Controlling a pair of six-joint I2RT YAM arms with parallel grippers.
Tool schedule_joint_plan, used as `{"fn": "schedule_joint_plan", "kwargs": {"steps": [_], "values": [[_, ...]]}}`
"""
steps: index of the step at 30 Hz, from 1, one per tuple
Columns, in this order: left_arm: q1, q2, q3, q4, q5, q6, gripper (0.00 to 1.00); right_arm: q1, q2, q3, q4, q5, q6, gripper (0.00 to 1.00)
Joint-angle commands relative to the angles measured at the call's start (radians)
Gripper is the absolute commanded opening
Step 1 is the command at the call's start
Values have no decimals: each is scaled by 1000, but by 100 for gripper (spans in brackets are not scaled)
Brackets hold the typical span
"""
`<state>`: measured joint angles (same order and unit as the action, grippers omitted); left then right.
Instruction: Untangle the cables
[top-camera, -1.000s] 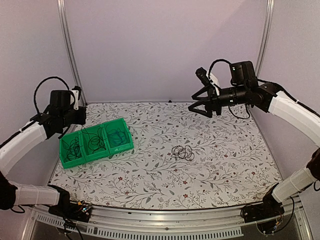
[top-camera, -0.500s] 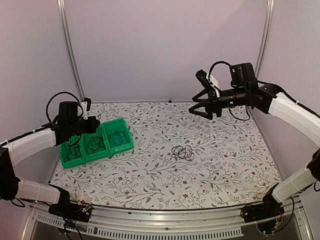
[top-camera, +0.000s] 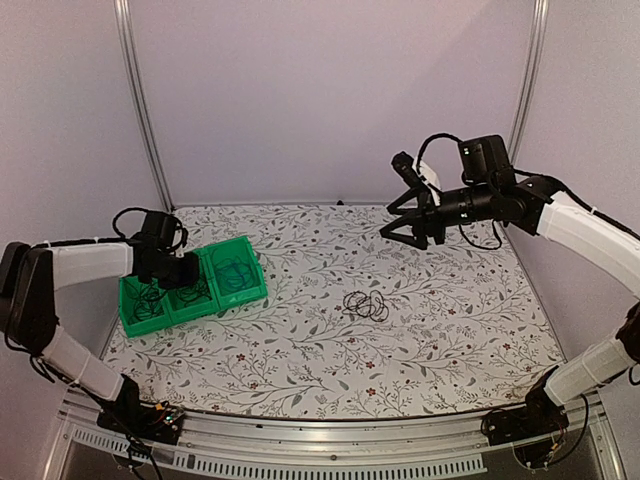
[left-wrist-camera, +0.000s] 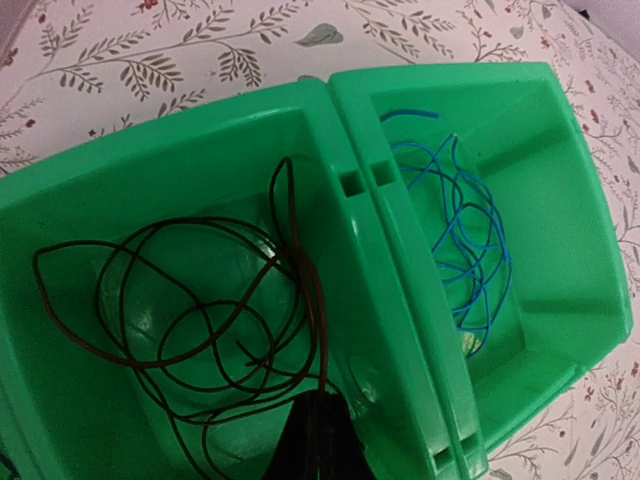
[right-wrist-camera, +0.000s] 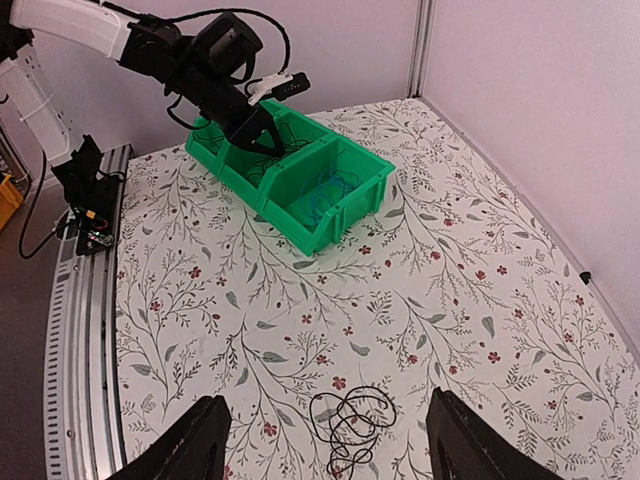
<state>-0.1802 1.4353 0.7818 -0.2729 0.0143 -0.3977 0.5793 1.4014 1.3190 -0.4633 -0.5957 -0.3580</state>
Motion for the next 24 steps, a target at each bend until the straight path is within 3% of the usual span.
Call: {"fn": "schedule_joint_plan", "kwargs": {"steps": [1, 8, 16, 20, 24], "values": [[12, 90, 97, -49, -49, -31, 0, -6, -38, -18, 12, 17, -14, 72], [9, 209, 216, -152, -27, -55, 0, -24, -33, -60, -2, 51, -37, 73], [-47, -19, 222, -280, -122, -109, 41, -79, 117, -60, -88, 83, -163, 55], [-60, -49, 316, -410, -186, -145, 46, -80, 241, -20, -171, 58, -192, 53], [-154, -98, 398, -387, -275, -113, 49, -80, 336, -18, -205, 31, -213, 55]]}}
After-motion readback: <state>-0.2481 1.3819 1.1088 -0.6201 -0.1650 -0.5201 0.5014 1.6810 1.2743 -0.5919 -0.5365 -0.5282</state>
